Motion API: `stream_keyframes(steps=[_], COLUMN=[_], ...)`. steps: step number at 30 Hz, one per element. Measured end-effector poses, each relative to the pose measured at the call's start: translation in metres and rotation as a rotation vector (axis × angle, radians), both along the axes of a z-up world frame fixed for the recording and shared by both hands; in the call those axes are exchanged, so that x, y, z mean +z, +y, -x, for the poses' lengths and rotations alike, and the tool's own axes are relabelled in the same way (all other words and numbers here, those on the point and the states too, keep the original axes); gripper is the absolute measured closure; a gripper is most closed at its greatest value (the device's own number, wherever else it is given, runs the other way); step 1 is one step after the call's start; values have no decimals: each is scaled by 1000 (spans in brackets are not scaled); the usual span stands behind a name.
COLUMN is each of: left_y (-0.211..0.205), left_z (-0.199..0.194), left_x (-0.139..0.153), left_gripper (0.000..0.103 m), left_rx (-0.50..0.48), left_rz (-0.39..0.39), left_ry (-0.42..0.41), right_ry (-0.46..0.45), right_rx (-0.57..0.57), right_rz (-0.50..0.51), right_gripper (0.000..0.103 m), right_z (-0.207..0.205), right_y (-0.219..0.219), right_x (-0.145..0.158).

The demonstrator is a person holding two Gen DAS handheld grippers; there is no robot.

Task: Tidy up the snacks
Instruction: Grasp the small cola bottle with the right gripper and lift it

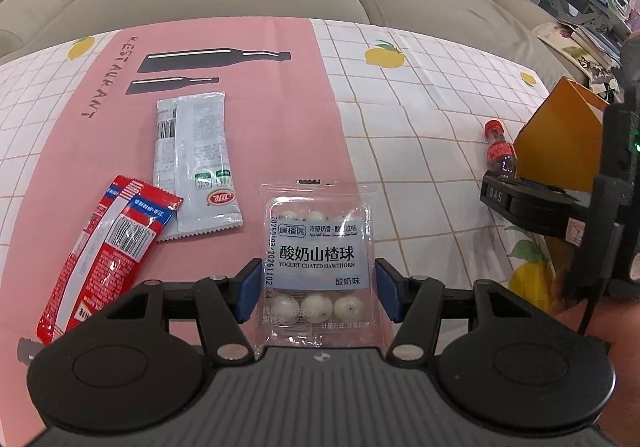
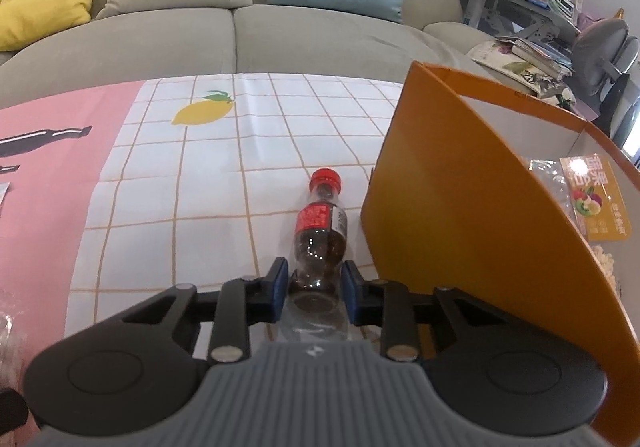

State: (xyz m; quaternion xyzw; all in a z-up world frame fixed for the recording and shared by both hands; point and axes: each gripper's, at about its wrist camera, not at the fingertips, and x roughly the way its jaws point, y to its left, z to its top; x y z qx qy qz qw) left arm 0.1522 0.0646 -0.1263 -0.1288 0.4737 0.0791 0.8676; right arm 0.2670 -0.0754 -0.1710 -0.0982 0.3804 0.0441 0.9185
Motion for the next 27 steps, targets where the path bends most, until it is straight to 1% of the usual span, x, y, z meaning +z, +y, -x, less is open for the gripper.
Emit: stream_keyframes(steps=[3,7,10,15,17,20,25,27], left_y=[1,0,-1,-3,-5,-7,-12,-13], left_z=[3,11,19,32,38,48,60,63], left_x=[0,3,6,11,13,14,12,9], left_gripper=[36,36,36,36,36,36,36,36], left_rx=[11,20,20,29,27,21,14,19], left_rz=[7,18,28,47,47,44,68,74], left_ry=[14,21,26,41,54,70,99,112], right_ry=[13,57,92,164,207,308,455,486], right_rx=[27,49,87,145,162,189,224,228], right_rz=[-6,-33,-50,-107,-132,-164,-221,-232], right_gripper=[76,76,76,77,77,77,76,76], right_z=[5,16,31,64,77,94,118,122], right_y=[-1,-4,-5,-11,-14,-19,-29,-31], right_x=[1,7,11,20,22,22,24,24])
